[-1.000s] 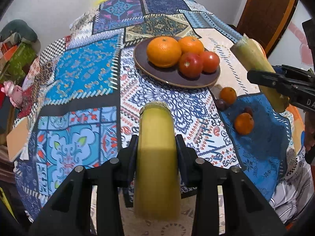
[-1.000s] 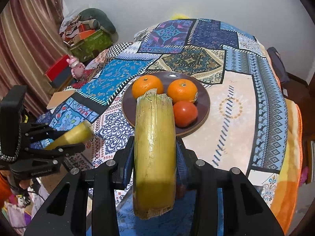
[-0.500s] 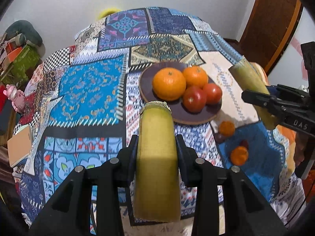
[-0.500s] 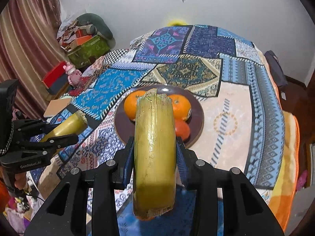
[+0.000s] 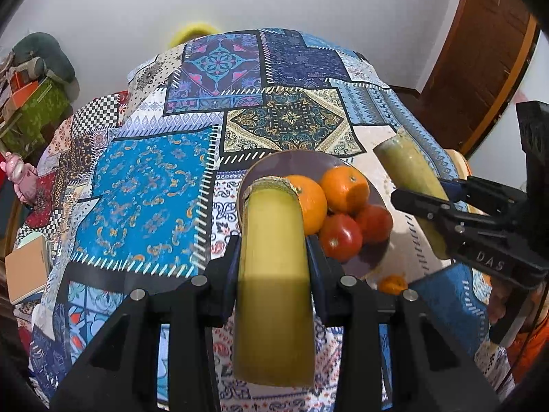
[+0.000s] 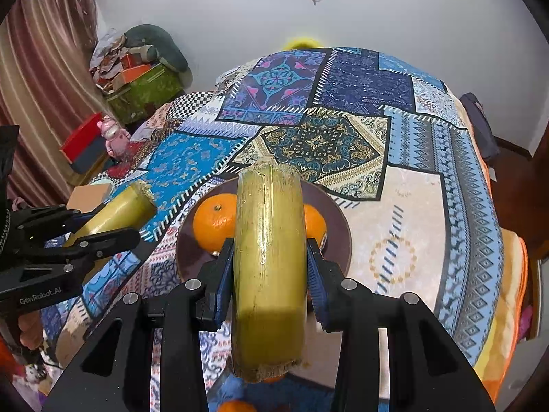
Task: Organize fruits
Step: 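Lift and carry both held cylinders over the brown plate, then lower both cylinders onto the plate edge and open both tools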
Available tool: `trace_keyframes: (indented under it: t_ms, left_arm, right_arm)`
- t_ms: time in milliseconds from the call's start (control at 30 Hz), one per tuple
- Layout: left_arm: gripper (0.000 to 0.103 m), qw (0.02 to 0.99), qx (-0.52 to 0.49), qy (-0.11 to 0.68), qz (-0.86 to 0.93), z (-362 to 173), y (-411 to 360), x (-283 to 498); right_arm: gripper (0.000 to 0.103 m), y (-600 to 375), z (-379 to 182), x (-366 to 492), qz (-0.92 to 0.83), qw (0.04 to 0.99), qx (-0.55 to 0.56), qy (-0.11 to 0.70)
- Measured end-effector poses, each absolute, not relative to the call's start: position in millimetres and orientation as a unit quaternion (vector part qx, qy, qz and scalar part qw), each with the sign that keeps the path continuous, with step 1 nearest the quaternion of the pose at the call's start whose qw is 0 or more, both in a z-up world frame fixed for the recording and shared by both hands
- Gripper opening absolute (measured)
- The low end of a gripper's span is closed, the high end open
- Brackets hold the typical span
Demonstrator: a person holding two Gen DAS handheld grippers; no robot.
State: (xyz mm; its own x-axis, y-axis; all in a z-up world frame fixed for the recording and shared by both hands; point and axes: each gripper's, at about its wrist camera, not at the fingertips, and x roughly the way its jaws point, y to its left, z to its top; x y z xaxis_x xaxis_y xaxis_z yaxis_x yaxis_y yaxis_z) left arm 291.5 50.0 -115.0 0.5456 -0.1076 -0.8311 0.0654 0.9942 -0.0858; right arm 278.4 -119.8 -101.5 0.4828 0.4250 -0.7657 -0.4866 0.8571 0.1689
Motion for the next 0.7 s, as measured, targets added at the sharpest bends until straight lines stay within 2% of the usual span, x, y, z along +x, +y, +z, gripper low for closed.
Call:
trace_keyframes:
  t_ms: [700]
  left_arm:
    - [0.036, 0.878, -0.031, 0.475, -0.044, -127.8, 45.1, 355.3]
  right_arm:
    - [0.036, -86.9, -130.4, 332.3, 0.266, 0.839, -0.039, 0.473]
